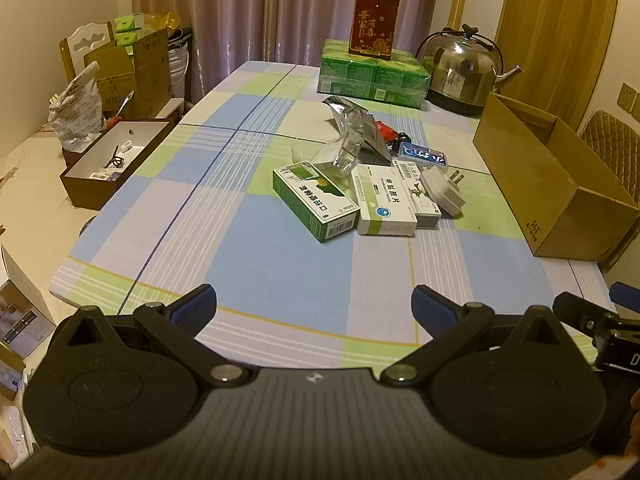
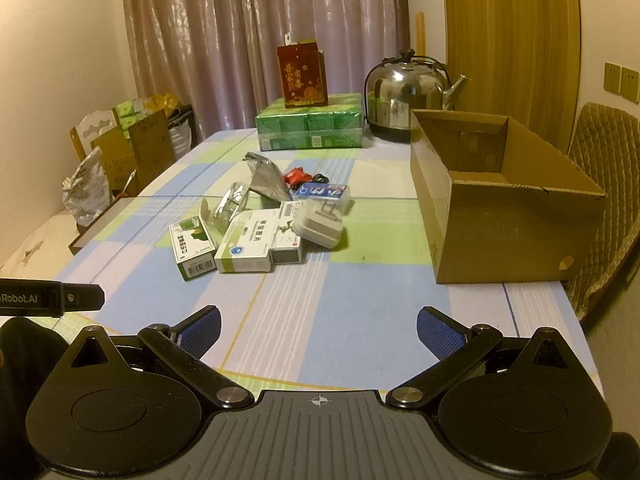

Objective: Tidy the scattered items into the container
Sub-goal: 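Move both tools toward the medicine boxes and white plug adapter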

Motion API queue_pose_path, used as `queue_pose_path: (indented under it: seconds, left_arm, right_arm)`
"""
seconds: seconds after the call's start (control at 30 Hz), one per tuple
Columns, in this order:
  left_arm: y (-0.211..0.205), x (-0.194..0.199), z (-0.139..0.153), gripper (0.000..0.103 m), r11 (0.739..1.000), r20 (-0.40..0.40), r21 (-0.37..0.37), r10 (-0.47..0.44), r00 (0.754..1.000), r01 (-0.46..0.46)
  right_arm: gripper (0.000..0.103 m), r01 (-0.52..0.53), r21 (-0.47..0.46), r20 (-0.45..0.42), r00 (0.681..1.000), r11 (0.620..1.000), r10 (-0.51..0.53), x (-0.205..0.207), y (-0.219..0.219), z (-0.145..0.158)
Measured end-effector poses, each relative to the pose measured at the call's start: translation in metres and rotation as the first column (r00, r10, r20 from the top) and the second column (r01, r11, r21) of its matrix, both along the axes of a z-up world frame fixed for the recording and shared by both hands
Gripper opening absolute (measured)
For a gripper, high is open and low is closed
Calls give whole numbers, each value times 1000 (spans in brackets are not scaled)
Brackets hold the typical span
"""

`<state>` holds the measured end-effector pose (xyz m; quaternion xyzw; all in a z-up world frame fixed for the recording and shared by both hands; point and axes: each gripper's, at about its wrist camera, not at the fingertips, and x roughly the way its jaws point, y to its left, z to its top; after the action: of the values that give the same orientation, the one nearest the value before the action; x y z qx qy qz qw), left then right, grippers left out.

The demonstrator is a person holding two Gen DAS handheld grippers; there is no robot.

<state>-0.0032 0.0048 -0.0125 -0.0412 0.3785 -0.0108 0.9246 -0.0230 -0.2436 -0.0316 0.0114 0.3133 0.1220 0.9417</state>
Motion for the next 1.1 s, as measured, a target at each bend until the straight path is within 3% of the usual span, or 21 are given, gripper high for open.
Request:
queue_pose_path:
  seconds: [0.8,0.9,1.1]
  left_arm:
    - [3,4,-3,102,1000,-16,-7,-2,1000,2]
    - [4,9,-5,102,1000,-23,0,-9,1000,9]
    - [10,27,-5,102,1000,-33,1,-10,999,10]
  right_arm:
    - [101,-32,-27,-18,999,999,31,5,4,-7]
    - [101,-53,-70,-5,999,996,53,14,9,-6]
    - [101,-85,-60,-6,996,995,84,44,13,-3]
